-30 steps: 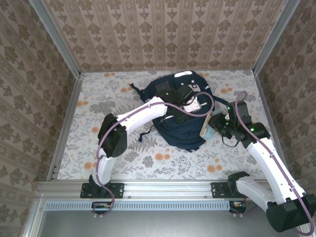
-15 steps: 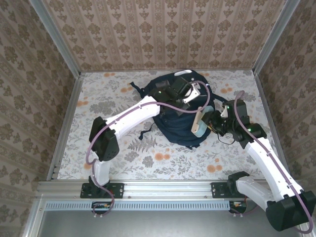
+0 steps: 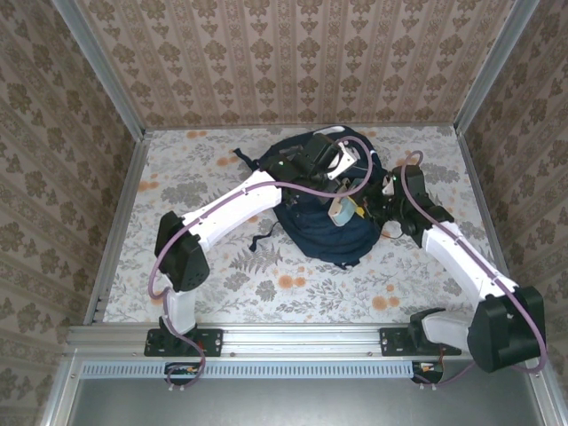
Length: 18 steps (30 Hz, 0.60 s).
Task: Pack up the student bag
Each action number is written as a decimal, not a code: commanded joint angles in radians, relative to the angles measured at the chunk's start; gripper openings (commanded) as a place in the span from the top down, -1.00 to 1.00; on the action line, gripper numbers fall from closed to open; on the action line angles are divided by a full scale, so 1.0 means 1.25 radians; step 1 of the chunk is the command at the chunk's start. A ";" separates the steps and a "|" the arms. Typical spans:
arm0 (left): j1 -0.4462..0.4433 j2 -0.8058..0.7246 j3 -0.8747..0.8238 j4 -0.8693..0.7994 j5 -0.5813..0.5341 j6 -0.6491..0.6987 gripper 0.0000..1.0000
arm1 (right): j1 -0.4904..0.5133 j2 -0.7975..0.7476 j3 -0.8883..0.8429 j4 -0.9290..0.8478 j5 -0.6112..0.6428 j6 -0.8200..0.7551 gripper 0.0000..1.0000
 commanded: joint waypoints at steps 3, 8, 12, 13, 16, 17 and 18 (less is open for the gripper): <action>0.005 -0.067 0.056 0.043 0.080 -0.049 0.85 | -0.003 0.049 0.027 0.191 0.114 0.082 0.57; 0.013 -0.056 0.069 0.038 0.119 -0.080 0.84 | -0.002 0.133 0.040 0.263 0.133 0.119 0.58; 0.026 -0.050 0.072 0.043 0.152 -0.107 0.84 | -0.001 0.183 0.046 0.281 0.083 0.134 0.39; 0.028 -0.048 0.072 0.045 0.157 -0.112 0.83 | -0.001 0.178 0.048 0.260 0.075 0.127 0.24; 0.034 -0.043 0.071 0.045 0.159 -0.123 0.83 | -0.001 0.145 0.055 0.159 0.067 0.091 -0.01; 0.036 -0.042 0.070 0.044 0.160 -0.126 0.82 | -0.001 0.115 0.054 0.123 0.066 0.079 -0.06; 0.037 -0.041 0.069 0.043 0.163 -0.127 0.81 | -0.001 0.097 0.057 0.079 0.064 0.070 -0.10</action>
